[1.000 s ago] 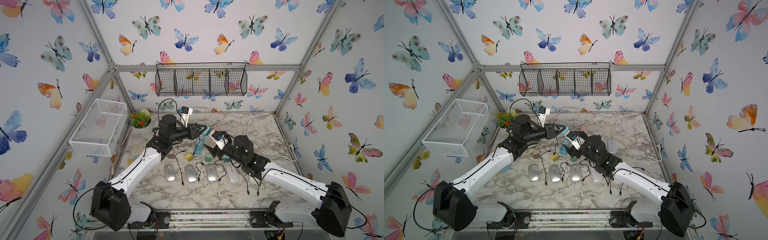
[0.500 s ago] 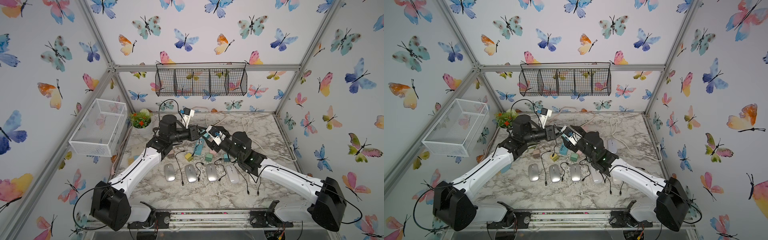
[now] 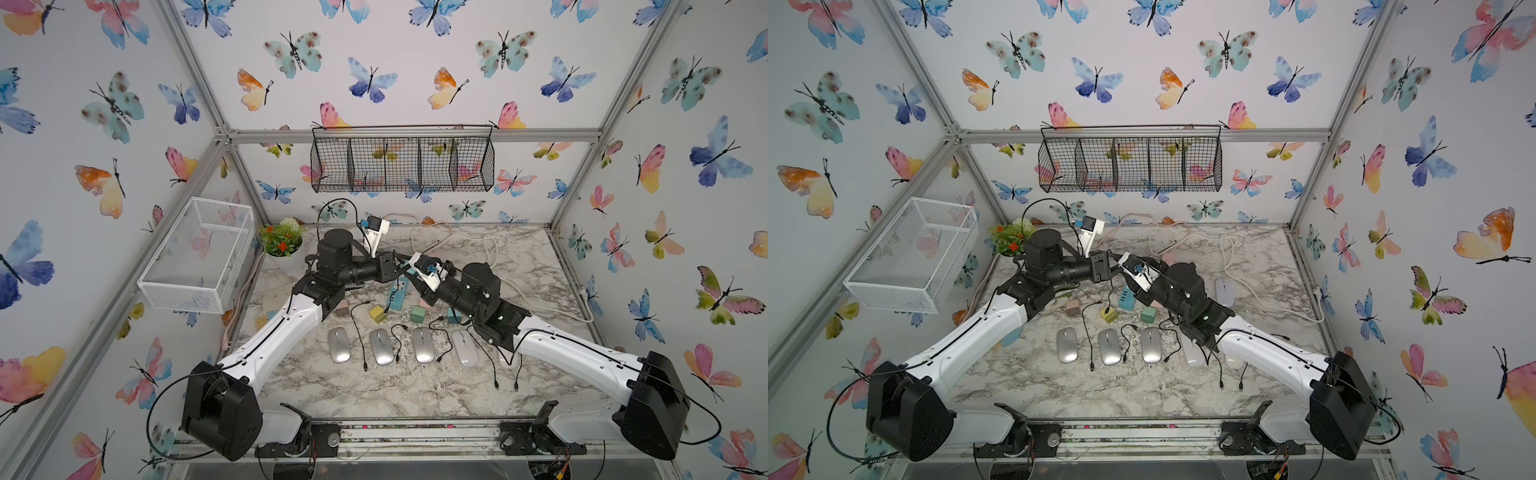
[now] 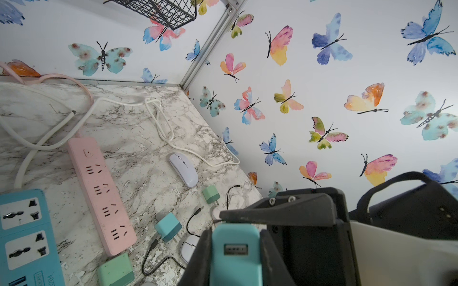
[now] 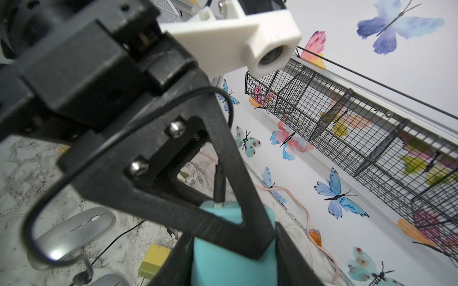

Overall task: Unplug the wireless mouse
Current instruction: Remove the power cord from the plug.

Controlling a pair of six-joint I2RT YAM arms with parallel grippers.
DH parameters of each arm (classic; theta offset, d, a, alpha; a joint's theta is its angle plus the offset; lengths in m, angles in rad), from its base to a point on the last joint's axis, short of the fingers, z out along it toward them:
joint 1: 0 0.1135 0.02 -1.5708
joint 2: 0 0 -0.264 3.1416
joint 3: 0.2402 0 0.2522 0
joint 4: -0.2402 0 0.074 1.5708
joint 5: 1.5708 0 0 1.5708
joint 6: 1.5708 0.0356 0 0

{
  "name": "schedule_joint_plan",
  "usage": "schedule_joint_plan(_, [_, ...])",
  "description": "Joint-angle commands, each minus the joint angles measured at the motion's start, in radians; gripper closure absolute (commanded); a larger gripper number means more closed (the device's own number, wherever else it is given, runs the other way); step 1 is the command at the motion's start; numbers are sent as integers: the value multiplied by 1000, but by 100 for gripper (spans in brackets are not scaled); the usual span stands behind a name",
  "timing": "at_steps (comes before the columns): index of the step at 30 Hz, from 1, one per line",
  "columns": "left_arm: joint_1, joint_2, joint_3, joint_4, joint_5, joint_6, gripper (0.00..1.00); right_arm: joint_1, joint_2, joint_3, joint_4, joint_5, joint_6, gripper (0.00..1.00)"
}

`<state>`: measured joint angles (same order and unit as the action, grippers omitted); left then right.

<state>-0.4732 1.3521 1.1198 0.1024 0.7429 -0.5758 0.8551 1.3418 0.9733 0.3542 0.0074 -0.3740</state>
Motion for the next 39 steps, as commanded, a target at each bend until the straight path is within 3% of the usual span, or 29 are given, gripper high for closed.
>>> schedule_joint_plan(1, [1, -1, 17, 11, 23, 6, 100, 1, 0, 19, 19, 10, 7, 70])
schedule_joint_plan(3, [1, -1, 17, 11, 25, 11, 96, 1, -8, 10, 24, 24, 14, 76])
schedule_joint_plan(8, [4, -50, -2, -2, -47, 37, 61, 1, -36, -20, 36, 57, 20, 87])
schedule_joint_plan(11, [8, -94, -33, 19, -95, 37, 56, 1, -47, -28, 26, 49, 29, 89])
schedule_joint_plan(18, [18, -126, -68, 74, -110, 22, 61, 1, -57, -36, 29, 41, 47, 90])
schedule_joint_plan(29, [19, -76, -55, 86, -19, 4, 65, 1, -59, -23, 21, 19, 57, 92])
schedule_joint_plan(39, [19, -68, -52, 82, -10, 3, 94, 1, -55, -22, 16, 18, 67, 94])
